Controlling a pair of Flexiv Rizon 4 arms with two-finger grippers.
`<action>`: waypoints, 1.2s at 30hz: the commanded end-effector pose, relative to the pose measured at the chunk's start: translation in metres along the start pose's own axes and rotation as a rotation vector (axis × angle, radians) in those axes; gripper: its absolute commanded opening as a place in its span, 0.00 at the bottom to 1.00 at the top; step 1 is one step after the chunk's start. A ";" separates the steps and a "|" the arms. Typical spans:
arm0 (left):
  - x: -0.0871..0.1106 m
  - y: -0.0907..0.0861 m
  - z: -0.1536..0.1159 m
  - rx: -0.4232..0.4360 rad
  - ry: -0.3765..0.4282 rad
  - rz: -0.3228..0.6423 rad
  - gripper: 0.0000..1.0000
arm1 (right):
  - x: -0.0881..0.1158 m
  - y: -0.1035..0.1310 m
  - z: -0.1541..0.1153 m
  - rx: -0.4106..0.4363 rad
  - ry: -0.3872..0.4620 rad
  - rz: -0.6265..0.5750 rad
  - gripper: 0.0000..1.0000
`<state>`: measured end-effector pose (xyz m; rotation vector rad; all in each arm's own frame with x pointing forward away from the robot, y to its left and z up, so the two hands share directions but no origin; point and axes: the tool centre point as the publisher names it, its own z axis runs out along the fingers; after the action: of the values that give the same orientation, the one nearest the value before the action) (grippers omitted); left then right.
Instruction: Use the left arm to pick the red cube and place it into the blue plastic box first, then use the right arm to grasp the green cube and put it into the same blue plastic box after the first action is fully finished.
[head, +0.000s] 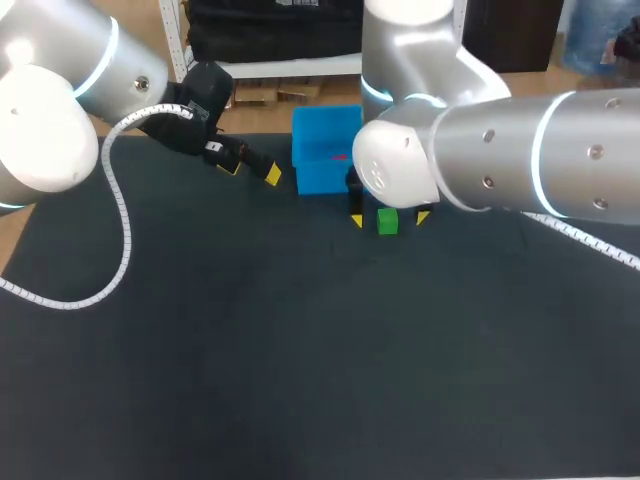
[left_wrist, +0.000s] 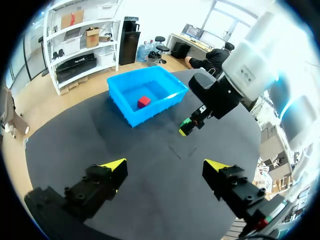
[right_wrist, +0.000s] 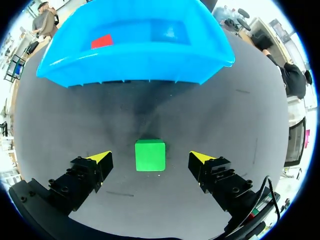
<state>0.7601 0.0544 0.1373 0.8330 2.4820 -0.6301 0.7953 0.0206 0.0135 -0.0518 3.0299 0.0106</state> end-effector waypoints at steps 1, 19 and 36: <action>0.001 0.000 0.000 0.002 -0.005 0.002 1.00 | 0.004 -0.001 0.002 0.001 -0.016 0.001 1.00; 0.001 0.000 0.000 0.002 -0.005 0.002 1.00 | 0.001 0.002 0.014 0.001 -0.027 -0.017 0.67; 0.001 0.000 0.000 0.002 -0.005 0.002 1.00 | 0.005 0.001 0.007 -0.001 -0.028 -0.023 0.00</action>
<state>0.7601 0.0544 0.1373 0.8330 2.4820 -0.6301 0.7965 0.0236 0.0010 -0.0880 3.0086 0.0100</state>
